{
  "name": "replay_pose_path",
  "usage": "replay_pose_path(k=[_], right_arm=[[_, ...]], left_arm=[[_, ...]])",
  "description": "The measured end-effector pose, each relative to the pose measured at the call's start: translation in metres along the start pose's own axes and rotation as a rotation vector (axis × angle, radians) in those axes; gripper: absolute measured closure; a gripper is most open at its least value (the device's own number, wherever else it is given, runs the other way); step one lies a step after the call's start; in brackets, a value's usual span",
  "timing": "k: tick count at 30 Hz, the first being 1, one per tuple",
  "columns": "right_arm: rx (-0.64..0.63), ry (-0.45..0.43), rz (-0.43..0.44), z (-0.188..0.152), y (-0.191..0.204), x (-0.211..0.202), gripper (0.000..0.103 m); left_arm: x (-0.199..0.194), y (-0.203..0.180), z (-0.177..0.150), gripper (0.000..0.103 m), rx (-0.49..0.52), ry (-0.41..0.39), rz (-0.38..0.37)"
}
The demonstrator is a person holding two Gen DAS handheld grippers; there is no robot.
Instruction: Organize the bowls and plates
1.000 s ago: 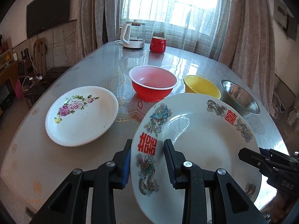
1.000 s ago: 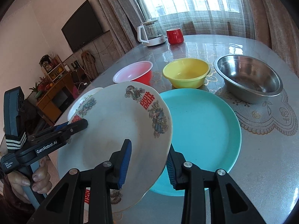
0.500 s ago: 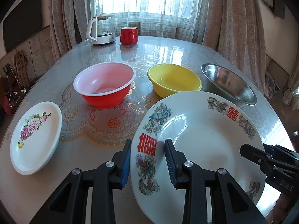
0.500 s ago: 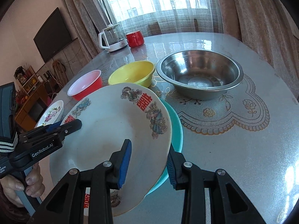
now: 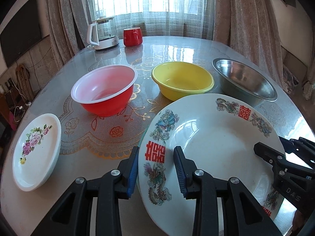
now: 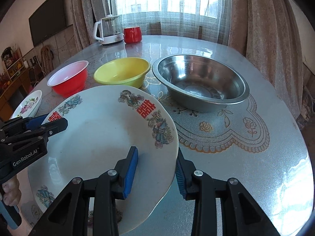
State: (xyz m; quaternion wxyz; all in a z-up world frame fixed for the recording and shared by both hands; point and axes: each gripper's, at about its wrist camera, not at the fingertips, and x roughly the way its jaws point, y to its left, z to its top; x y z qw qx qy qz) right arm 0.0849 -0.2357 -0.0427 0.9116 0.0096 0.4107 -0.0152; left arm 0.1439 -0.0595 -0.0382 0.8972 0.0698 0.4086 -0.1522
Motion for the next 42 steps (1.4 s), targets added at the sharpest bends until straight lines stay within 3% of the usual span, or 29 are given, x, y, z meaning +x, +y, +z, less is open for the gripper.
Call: replay_pose_path(k=[10,16,30,36,42], right_arm=[[0.168,-0.054,0.073,0.005,-0.028,-0.013,0.066],[0.208,0.021,0.149,0.004,-0.032,0.011,0.064],[0.164,0.030,0.171,-0.002,-0.029,0.008,0.065],[0.149,0.039,0.176,-0.007,-0.026,0.003,0.065],[0.150,0.035,0.165,-0.008,-0.024,0.003,0.065]], left_arm=[[-0.004,-0.002,-0.006,0.066,0.005,0.000,0.007],[-0.001,-0.006,-0.010,0.062,0.029,-0.006,-0.004],[-0.009,-0.003,-0.020,0.062,0.006,0.003,-0.041],[-0.015,-0.003,-0.025,0.062,-0.005,0.008,-0.029],[-0.024,-0.004,-0.024,0.062,-0.002,-0.044,0.027]])
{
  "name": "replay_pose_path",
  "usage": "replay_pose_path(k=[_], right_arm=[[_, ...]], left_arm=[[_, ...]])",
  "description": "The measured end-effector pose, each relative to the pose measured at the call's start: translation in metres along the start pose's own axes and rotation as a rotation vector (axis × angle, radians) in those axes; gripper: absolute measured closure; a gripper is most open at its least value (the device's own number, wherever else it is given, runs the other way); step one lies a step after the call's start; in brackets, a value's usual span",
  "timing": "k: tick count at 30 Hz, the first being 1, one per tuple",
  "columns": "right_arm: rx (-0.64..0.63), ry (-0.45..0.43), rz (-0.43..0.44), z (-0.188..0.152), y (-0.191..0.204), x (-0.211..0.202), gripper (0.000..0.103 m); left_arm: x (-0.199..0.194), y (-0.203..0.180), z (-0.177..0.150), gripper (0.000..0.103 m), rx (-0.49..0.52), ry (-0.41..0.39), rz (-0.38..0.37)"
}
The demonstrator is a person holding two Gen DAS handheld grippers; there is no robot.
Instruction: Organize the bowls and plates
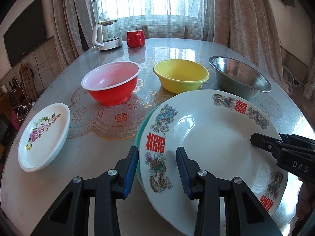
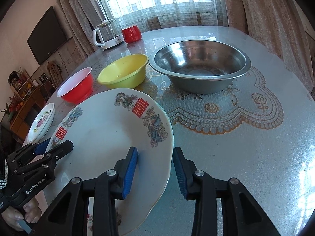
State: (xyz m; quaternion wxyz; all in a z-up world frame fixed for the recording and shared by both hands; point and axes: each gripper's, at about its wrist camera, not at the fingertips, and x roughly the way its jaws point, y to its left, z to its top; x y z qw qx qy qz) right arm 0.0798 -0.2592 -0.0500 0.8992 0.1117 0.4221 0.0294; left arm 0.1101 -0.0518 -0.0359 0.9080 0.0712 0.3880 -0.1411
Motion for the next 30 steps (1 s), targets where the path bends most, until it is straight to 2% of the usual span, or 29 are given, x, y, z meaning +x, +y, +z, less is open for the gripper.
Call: replay_pose_path(k=[3,9,17,23,27,30], right_arm=[[-0.003,-0.005,-0.018,0.000,0.002,-0.002,0.064],[-0.075,-0.086,-0.122,0.001,0.015,-0.020,0.063],[-0.104,-0.089,-0.143,-0.008,0.021,-0.023,0.063],[-0.170,-0.116,-0.202,-0.013,0.031,-0.021,0.070],[-0.168,-0.119,-0.203,-0.010,0.029,-0.020,0.075],[-0.193,-0.126,-0.220,-0.009,0.032,-0.018,0.076]], left_arm=[[-0.004,0.004,0.002,0.062,-0.015,-0.019,0.011],[-0.008,0.011,-0.002,0.062,-0.049,-0.015,0.015],[-0.020,0.020,-0.010,0.062,-0.087,-0.025,0.032],[-0.022,0.017,-0.016,0.064,-0.075,-0.027,0.013],[-0.019,0.008,-0.017,0.072,-0.050,-0.020,-0.009],[-0.019,0.003,-0.018,0.073,-0.025,-0.033,0.005]])
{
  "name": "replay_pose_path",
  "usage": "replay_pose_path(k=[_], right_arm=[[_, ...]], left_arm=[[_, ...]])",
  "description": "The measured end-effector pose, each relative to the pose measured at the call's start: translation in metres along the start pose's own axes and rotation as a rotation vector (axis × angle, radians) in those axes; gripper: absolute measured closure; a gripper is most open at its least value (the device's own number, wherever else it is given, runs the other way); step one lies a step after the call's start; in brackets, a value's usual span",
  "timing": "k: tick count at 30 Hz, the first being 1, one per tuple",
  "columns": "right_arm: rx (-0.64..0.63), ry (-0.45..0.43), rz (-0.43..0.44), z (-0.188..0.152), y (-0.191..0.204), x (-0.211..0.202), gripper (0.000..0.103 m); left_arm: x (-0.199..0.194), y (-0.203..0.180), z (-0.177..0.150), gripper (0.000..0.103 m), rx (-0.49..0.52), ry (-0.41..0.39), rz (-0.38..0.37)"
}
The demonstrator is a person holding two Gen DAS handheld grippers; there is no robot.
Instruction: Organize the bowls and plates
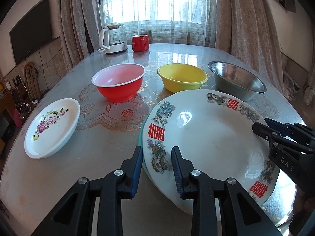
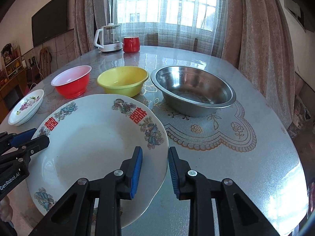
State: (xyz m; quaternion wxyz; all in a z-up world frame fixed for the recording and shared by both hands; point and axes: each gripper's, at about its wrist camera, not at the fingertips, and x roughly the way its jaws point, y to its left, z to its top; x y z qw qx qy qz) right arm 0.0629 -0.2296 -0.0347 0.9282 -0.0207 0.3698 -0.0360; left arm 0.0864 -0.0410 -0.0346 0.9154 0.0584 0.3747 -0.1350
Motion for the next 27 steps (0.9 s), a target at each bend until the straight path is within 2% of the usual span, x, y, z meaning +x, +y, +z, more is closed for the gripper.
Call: replay_pose_path(k=[4,14,19,27], right_arm=[[-0.016,-0.011,-0.008,0.003,0.001,0.004,0.076],[-0.025,-0.007,-0.016,0.012,0.003,0.014,0.075],[-0.043,0.007,-0.019,0.009,0.006,0.017,0.067],[-0.006,0.030,-0.021,0.009,0.004,0.015,0.067]], left_arm=[[0.003,0.003,0.003,0.073,-0.020,0.008,-0.017],[0.011,0.001,0.010,0.073,-0.012,0.004,0.004],[0.013,0.006,0.010,0.073,-0.037,0.007,-0.015],[0.000,0.022,0.012,0.070,-0.077,-0.023,0.041]])
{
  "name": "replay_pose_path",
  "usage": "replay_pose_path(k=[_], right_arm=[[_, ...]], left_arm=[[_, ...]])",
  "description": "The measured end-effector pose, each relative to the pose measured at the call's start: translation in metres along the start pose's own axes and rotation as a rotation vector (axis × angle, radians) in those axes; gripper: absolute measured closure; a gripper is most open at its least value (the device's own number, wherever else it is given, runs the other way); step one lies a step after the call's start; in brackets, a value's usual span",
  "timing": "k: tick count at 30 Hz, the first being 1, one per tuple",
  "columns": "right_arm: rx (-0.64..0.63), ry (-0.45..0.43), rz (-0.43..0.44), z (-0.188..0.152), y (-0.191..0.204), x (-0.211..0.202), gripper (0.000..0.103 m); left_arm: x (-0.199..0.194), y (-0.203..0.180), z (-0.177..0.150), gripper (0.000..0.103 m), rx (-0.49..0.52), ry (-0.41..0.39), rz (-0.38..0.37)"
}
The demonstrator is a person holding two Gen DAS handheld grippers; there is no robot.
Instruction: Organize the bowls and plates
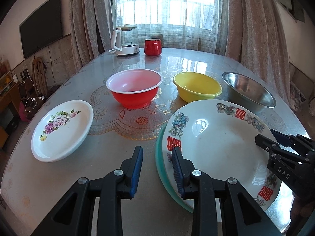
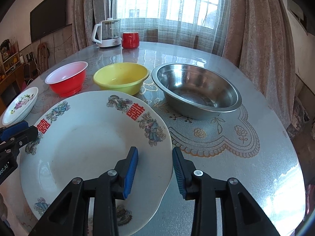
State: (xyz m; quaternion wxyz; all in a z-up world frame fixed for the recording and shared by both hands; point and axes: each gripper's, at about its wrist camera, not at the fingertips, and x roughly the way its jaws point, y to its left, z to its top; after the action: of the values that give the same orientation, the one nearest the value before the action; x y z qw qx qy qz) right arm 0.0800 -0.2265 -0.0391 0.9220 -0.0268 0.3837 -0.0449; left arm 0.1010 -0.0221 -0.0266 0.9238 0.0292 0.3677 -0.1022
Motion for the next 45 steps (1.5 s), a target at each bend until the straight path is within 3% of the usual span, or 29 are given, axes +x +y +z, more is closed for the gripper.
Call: replay_pose_path(k=[8,14,20,26,34,38,45], right_arm=[[0.075,-0.058,-0.076,0.005,-0.014,-0.016,0.065],[0.103,-0.100,-0.048,0.013,-0.016,-0.030,0.063],[0.037,-0.119,0.071,0.024,0.010,-0.039,0.063],[-0.075,-0.094,0.249,0.033,0.051,-0.042,0.063],[-0.117,0.013,0.479,0.051,0.102,-0.029,0.063],[-0.111,0.090,0.585,0.060,0.131,-0.017,0.063],[-0.163,0.129,0.616,0.071,0.183,-0.003,0.063]], left_arm=[[-0.013,0.020,-0.003,0.070,-0.041,-0.009,0.046],[-0.019,0.035,-0.008,0.070,-0.075,-0.006,0.065],[-0.024,0.049,-0.014,0.070,-0.106,-0.001,0.084],[-0.029,0.068,-0.020,0.070,-0.140,-0.005,0.118],[-0.033,0.111,-0.031,0.070,-0.222,0.001,0.183],[-0.038,0.140,-0.036,0.070,-0.291,-0.012,0.175],[-0.038,0.190,-0.038,0.069,-0.391,-0.004,0.222]])
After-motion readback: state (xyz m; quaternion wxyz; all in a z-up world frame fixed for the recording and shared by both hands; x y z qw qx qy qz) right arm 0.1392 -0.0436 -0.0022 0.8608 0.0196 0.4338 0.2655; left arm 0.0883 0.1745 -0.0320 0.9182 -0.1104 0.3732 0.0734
